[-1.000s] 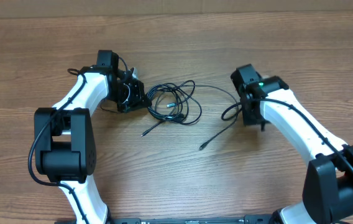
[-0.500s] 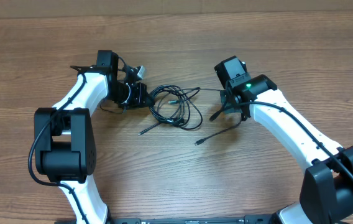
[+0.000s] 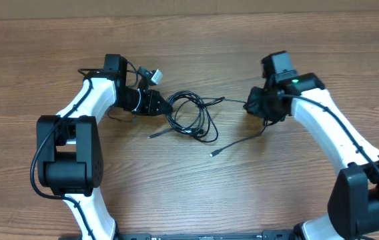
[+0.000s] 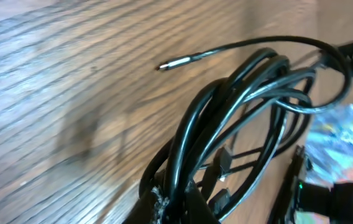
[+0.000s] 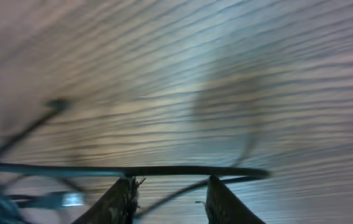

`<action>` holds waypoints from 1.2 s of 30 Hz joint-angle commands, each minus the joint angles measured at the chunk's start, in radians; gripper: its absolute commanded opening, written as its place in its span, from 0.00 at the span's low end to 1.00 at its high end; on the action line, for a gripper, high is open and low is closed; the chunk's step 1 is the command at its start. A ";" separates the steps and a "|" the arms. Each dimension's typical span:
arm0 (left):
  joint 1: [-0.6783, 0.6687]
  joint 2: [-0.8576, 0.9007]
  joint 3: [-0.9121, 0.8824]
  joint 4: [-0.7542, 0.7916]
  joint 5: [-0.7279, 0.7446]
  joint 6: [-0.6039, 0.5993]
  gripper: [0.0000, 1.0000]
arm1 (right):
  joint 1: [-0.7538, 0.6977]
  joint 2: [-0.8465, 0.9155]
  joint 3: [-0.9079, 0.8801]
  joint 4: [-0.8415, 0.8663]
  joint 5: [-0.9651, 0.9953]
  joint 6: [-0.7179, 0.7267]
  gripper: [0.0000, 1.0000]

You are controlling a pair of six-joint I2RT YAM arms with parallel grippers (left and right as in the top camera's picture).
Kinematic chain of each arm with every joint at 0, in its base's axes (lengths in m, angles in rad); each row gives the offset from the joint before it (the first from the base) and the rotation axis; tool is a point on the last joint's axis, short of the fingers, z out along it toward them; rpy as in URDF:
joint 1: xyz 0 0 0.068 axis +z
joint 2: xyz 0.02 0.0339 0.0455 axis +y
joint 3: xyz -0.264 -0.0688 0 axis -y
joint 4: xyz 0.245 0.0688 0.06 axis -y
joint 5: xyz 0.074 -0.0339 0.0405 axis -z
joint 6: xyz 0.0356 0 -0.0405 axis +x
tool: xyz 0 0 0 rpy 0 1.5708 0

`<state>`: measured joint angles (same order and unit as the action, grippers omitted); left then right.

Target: Untangle cables

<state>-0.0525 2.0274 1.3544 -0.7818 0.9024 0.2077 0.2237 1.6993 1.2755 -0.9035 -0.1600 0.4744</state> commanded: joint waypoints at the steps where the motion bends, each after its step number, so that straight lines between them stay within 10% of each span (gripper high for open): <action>1: -0.002 0.006 0.016 -0.009 0.131 0.105 0.07 | -0.019 0.009 -0.006 0.032 -0.218 0.062 0.35; 16: -0.002 0.006 0.016 -0.032 0.217 0.182 0.07 | 0.006 0.010 -0.007 0.084 -0.212 0.237 0.22; 36: -0.002 0.006 0.016 -0.032 0.217 0.182 0.07 | 0.006 0.012 -0.007 0.106 -0.058 0.476 0.52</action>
<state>-0.0525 2.0274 1.3544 -0.8146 1.0706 0.3668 0.2291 1.6997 1.2751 -0.8009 -0.2440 0.9058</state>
